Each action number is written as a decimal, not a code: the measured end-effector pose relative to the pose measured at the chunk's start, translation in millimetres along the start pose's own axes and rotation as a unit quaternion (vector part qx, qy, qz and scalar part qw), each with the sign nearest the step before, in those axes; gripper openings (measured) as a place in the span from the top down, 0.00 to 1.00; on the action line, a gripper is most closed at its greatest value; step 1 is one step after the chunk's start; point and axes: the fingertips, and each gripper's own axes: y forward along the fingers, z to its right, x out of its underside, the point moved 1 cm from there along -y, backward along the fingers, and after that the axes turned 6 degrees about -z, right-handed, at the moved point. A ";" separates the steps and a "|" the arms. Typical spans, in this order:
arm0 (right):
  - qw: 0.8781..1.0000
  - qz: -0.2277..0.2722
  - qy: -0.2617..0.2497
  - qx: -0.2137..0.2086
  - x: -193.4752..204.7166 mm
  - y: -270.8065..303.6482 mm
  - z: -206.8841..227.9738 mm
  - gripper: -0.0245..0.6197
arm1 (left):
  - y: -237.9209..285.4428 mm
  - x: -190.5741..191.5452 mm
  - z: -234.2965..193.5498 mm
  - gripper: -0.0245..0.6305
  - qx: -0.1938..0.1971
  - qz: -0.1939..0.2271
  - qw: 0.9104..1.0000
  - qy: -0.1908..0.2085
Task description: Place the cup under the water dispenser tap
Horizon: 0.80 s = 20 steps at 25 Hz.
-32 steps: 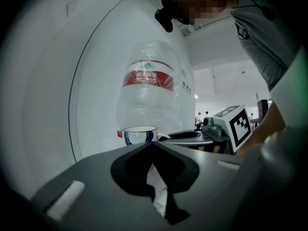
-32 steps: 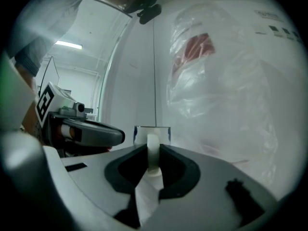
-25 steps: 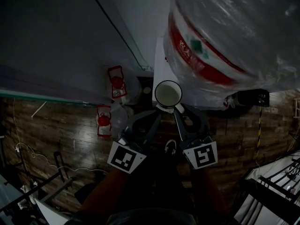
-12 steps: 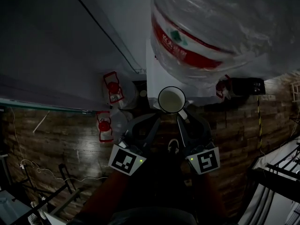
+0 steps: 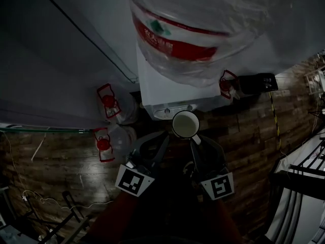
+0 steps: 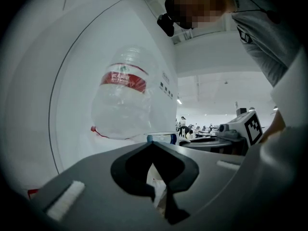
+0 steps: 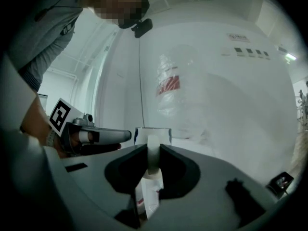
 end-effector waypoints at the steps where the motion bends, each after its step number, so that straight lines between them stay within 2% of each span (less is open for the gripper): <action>1: 1.000 0.001 0.005 0.001 8.8 -1.8 2.4 0.86 | 3.3 7.4 1.5 0.95 0.000 -0.002 1.000 -0.002; 8: 0.999 0.006 0.038 -0.023 87.3 -1.8 14.0 0.86 | 25.3 75.9 1.2 0.95 -0.031 -0.015 0.999 -0.028; 20: 0.998 -0.022 0.043 -0.043 221.1 35.3 22.7 0.86 | 61.1 191.4 -26.1 0.95 -0.062 -0.016 0.996 -0.058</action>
